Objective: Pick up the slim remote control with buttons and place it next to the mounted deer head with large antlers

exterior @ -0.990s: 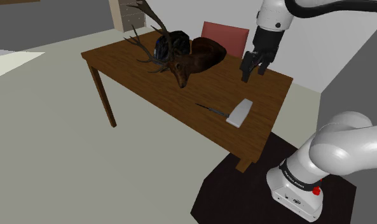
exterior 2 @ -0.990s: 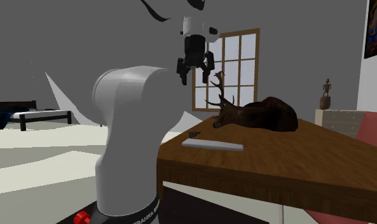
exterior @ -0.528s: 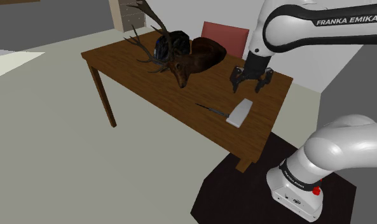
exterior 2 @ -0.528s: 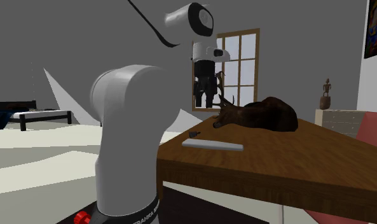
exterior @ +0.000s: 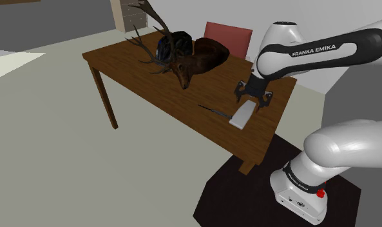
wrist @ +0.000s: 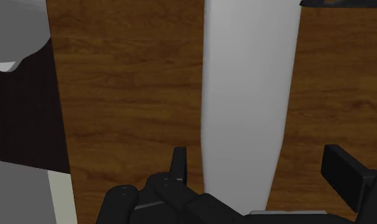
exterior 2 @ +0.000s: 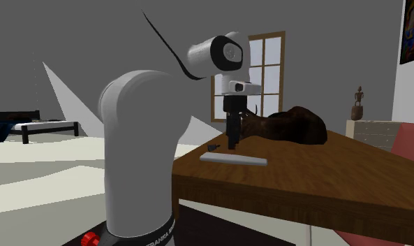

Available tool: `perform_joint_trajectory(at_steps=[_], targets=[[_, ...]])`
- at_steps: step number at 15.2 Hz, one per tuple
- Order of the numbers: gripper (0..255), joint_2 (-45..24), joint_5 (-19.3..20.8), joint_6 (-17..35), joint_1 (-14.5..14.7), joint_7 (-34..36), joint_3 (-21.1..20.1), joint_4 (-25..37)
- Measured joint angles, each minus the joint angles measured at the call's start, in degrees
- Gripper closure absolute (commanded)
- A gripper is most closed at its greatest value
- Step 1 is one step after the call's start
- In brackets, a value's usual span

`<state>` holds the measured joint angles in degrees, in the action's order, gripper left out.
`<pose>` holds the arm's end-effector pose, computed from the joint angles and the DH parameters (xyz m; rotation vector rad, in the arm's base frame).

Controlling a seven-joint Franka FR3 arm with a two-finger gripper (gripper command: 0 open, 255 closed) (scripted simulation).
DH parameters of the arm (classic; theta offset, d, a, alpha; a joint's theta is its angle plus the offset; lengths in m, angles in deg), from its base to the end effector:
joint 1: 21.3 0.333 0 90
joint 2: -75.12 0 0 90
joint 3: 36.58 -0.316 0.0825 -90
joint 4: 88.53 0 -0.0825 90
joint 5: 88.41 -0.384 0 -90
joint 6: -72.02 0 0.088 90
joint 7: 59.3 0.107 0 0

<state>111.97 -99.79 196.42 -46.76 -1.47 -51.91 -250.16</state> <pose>0.3220 -0.0609 0.3698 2.4475 -1.9657 -0.0234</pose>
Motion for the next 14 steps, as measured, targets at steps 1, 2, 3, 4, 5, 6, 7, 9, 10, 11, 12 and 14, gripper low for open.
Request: perform_joint_trajectory(at_steps=[1, 2, 3, 4, 5, 6, 7, 9, 10, 11, 12, 14], targets=[[0, -0.78, -0.29, 1.43, -0.29, 1.02, -0.41, -0.58], [0, -1.11, -0.54, 2.46, -0.34, 1.57, -0.69, -1.23], [0, -1.50, -0.73, 3.49, -0.34, 1.83, -0.88, -1.85], [0, -2.30, -0.80, 4.68, -0.46, 1.88, -1.03, -2.23], [0, -3.31, -0.86, 6.00, -0.58, 1.92, -1.21, -2.55], [0, -3.69, -0.90, 6.79, -0.64, 1.83, -1.23, -2.95], [0, -4.36, -1.02, 7.81, -0.60, 1.92, -1.43, -3.31], [0, -4.75, -1.11, 8.50, -0.57, 1.96, -1.55, -3.58], [0, -4.80, -1.13, 8.60, -0.56, 1.97, -1.58, -3.63], [0, -4.82, -1.13, 8.65, -0.56, 1.97, -1.58, -3.65], [0, -4.84, -1.14, 8.69, -0.56, 1.98, -1.59, -3.65], [255, -4.85, -1.14, 8.70, -0.56, 1.98, -1.59, -3.66]])
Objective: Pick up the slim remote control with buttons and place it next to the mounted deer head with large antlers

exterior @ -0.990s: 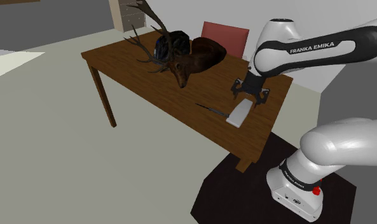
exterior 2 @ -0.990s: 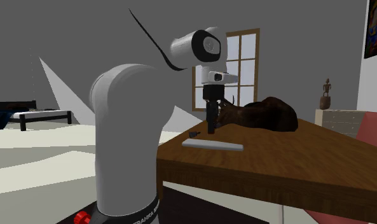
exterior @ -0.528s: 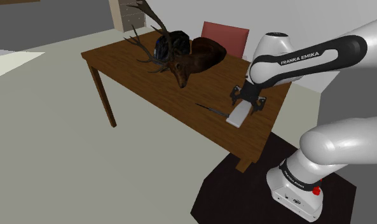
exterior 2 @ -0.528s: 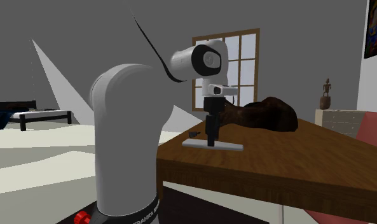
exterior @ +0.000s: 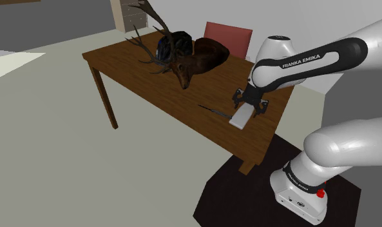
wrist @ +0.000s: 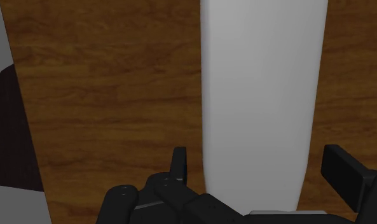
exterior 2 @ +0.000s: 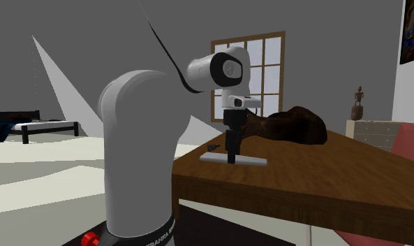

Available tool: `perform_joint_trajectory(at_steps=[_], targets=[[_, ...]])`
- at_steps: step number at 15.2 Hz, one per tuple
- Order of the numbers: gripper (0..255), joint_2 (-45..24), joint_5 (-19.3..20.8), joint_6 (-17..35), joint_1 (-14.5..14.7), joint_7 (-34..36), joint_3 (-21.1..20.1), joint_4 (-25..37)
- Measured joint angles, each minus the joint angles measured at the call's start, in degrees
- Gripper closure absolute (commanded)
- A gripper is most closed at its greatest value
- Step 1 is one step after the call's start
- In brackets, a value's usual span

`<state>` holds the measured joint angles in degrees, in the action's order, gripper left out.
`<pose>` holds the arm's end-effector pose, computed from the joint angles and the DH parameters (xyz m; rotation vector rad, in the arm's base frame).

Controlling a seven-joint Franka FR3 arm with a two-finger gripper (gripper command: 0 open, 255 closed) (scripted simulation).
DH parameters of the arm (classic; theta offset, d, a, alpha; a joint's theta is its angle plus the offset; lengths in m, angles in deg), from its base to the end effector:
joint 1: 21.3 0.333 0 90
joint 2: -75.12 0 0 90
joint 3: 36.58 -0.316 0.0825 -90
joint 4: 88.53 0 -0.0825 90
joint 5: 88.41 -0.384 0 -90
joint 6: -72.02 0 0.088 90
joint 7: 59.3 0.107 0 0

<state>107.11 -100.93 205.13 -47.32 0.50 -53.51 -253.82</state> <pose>0.3205 -0.0623 0.3274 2.4040 -2.0198 -0.0180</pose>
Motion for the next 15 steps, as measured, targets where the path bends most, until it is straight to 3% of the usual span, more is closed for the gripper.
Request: perform_joint_trajectory(at_steps=[10, 15], targets=[[255, 0.00, 0.00, 0.01, 0.00, 0.00, 0.00, 0.00], [255, 2.71, 0.44, -4.35, -0.06, -0.06, 0.68, 1.67]])
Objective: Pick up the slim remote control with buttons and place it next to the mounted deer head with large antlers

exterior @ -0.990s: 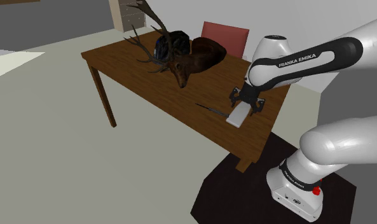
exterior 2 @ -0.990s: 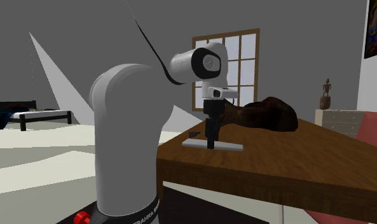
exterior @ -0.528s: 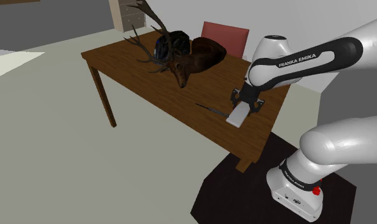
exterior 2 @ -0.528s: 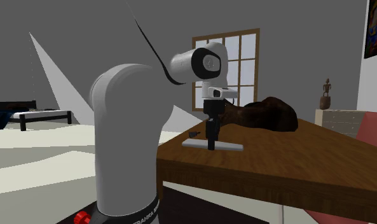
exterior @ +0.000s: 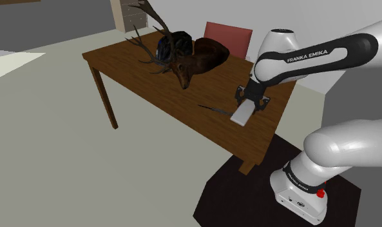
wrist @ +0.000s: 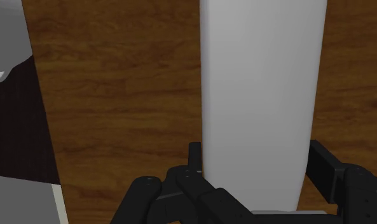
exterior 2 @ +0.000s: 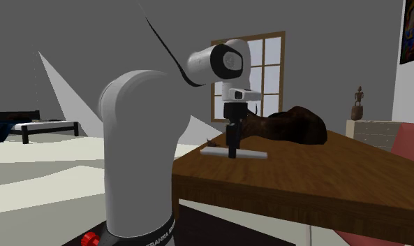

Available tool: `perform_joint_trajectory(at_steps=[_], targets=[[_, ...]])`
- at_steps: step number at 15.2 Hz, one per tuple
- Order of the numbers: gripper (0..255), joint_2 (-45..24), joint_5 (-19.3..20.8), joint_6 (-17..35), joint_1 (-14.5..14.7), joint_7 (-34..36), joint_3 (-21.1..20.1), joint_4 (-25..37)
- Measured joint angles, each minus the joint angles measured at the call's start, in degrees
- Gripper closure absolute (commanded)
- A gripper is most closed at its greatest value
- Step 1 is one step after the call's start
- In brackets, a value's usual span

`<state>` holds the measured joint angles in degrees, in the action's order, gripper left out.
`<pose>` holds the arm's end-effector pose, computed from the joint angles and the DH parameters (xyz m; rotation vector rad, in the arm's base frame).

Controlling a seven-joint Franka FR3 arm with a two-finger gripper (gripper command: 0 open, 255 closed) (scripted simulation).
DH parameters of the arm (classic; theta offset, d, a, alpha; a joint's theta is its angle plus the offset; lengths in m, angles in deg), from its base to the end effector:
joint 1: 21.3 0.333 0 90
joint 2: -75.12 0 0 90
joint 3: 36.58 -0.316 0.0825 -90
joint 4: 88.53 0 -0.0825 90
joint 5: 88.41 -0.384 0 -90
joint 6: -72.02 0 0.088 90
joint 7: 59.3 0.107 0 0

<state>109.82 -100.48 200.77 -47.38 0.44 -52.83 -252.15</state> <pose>0.3210 -0.0630 0.3486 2.4041 -2.0198 -0.0179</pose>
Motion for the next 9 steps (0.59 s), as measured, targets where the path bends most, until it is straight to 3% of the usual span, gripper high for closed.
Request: perform_joint_trajectory(at_steps=[9], targets=[[255, 4.91, 0.93, -9.16, -0.08, 0.14, 1.29, 4.29]])
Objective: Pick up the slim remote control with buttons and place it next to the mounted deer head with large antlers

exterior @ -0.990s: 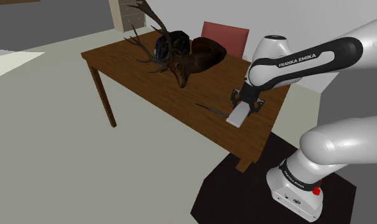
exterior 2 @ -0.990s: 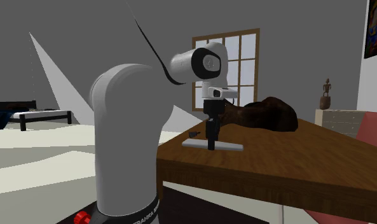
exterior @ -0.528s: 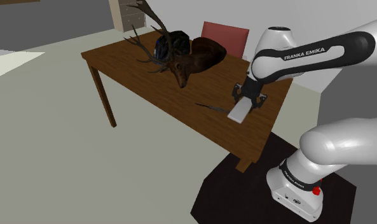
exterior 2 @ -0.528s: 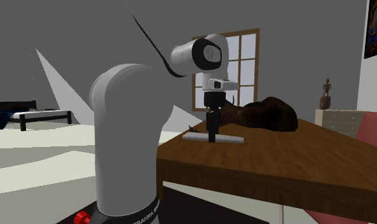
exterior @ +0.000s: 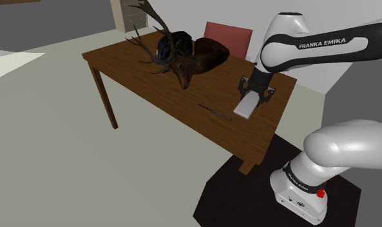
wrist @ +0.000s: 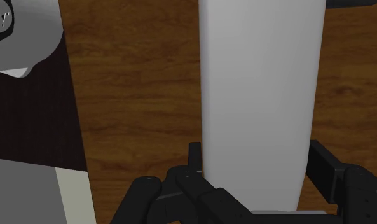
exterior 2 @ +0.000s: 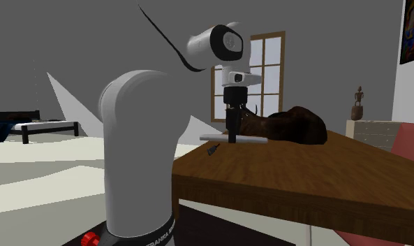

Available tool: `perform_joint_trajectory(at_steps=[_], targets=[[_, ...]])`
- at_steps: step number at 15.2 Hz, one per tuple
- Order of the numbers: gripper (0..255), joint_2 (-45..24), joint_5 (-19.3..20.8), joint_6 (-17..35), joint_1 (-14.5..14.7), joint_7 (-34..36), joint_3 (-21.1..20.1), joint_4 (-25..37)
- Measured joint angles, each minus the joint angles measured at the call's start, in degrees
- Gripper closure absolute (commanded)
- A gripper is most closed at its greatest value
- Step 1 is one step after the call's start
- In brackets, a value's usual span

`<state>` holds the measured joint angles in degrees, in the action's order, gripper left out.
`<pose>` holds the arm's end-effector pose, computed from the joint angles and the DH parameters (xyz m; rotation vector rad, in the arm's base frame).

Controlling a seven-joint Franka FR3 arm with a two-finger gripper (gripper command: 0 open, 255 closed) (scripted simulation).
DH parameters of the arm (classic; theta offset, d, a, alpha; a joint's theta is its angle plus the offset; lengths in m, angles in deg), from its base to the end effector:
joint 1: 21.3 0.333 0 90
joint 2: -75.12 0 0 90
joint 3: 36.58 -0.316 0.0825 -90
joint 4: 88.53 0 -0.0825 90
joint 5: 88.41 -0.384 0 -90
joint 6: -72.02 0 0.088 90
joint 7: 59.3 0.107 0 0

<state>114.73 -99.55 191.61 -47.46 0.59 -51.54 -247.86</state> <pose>0.3205 -0.0622 0.3960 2.4041 -2.0200 -0.0176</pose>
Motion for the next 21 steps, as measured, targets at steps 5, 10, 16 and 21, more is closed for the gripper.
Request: perform_joint_trajectory(at_steps=[5, 10, 16, 21], targets=[[255, 1.69, 0.56, -4.42, -0.16, 0.06, 0.66, 2.74], [255, 3.16, 1.11, -8.87, -0.32, 0.09, 1.35, 5.73], [255, 3.72, 1.76, -13.98, -0.59, 0.30, 1.99, 10.28], [255, 4.03, 2.28, -17.79, -0.83, 0.30, 2.58, 13.78]])
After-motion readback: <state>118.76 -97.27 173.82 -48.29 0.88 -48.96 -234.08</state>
